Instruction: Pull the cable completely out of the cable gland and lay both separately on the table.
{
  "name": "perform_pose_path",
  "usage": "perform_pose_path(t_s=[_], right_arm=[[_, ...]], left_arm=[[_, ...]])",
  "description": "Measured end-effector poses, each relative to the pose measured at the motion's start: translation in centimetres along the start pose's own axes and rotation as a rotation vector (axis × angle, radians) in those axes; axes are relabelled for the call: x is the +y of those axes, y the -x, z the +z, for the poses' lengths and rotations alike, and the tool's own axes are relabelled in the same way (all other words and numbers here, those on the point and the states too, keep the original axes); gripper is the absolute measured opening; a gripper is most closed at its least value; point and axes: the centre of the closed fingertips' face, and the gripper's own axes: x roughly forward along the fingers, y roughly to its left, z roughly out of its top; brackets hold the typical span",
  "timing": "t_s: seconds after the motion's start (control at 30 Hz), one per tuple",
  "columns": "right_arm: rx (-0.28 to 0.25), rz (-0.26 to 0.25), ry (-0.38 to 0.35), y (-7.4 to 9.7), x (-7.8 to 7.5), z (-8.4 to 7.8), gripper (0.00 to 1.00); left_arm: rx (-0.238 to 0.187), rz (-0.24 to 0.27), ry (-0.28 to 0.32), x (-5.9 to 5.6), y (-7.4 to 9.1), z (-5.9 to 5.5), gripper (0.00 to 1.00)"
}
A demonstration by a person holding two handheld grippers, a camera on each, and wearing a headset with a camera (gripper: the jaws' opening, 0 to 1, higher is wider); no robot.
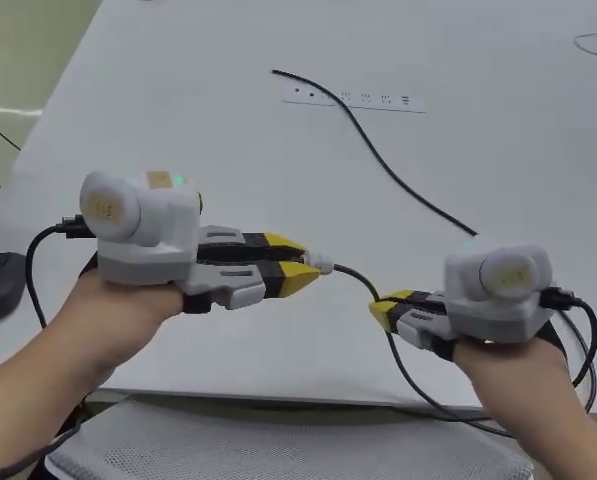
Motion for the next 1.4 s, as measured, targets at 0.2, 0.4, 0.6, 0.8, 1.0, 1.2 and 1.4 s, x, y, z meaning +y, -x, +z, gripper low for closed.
perform_pose_path(t_s=[0.2, 0.4, 0.6, 0.8, 1.0, 1.2, 1.4], right_arm=[[-0.002, 0.002, -0.024, 0.0, 0.0, -0.2, 0.00], [-0.009, 0.007, -0.004, 0.0, 0.0, -0.2, 0.00], [-0.021, 0.011, 0.036, 0.3, -0.1, -0.1, 0.01], [-0.015, 0.021, 0.105, 0.1, 0.1, 0.0, 0.02], [-0.012, 0.014, 0.155, 0.0, 0.3, 0.6, 0.09], [-0.044, 0.034, 0.283, 0.7, 1.7, 3.3, 0.19], [-0.088, 0.091, 0.397, 1.5, 4.8, 6.4, 0.22]], left_arm=[[0.004, 0.001, 0.002, 0.0, 0.0, -0.2, 0.15], [0.002, 0.001, 0.002, 0.0, -0.1, -0.1, 0.15], [0.006, 0.001, 0.002, 0.1, -0.2, 0.0, 0.15], [0.006, -0.003, 0.007, 0.4, -0.2, 0.2, 0.15], [0.004, -0.009, 0.009, 0.6, -0.1, 0.4, 0.15], [0.011, -0.010, 0.013, 0.8, 0.0, 0.2, 0.15], [0.012, -0.013, 0.012, 0.7, 0.1, 0.1, 0.15]])
